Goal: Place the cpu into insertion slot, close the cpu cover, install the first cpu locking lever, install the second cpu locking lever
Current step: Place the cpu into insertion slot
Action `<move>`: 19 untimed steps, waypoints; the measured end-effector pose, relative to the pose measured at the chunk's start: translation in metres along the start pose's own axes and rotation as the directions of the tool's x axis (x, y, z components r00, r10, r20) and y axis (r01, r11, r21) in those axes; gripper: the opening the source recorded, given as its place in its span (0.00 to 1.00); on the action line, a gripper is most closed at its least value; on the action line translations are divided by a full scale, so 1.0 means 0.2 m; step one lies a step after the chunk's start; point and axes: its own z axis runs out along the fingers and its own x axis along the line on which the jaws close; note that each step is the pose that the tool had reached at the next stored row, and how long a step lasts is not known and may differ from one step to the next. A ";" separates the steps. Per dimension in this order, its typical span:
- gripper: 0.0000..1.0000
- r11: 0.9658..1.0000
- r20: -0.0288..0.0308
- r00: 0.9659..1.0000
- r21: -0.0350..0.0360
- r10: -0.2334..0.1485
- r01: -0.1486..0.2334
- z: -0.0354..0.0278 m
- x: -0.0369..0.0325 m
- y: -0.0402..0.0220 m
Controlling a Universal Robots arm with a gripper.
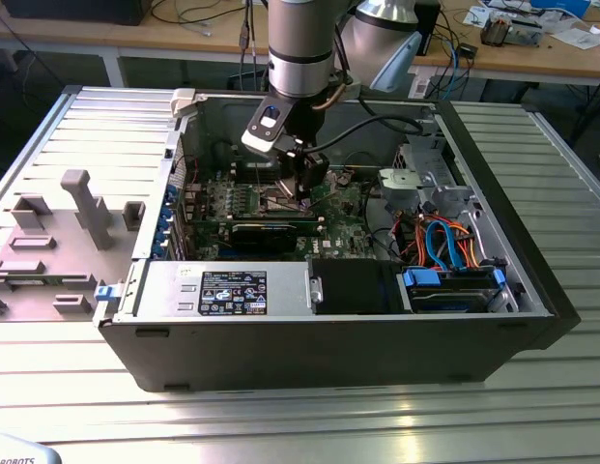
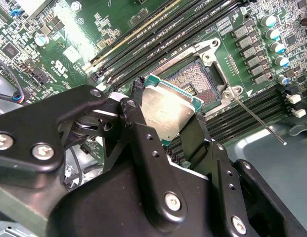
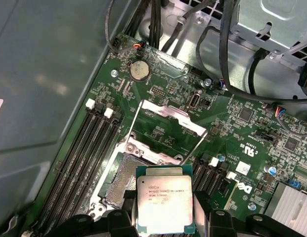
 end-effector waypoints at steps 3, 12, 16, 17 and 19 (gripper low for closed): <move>0.54 1.000 0.000 1.000 0.000 0.006 -0.006 0.000 0.000 0.000; 0.54 1.000 0.001 1.000 0.000 0.024 -0.024 0.002 0.000 0.000; 0.54 1.000 0.001 1.000 0.000 0.031 -0.031 0.002 0.000 0.000; 0.54 0.999 0.001 0.999 0.000 0.033 -0.033 0.003 0.000 0.000; 0.54 0.999 0.001 0.999 0.000 0.037 -0.037 0.003 0.000 0.000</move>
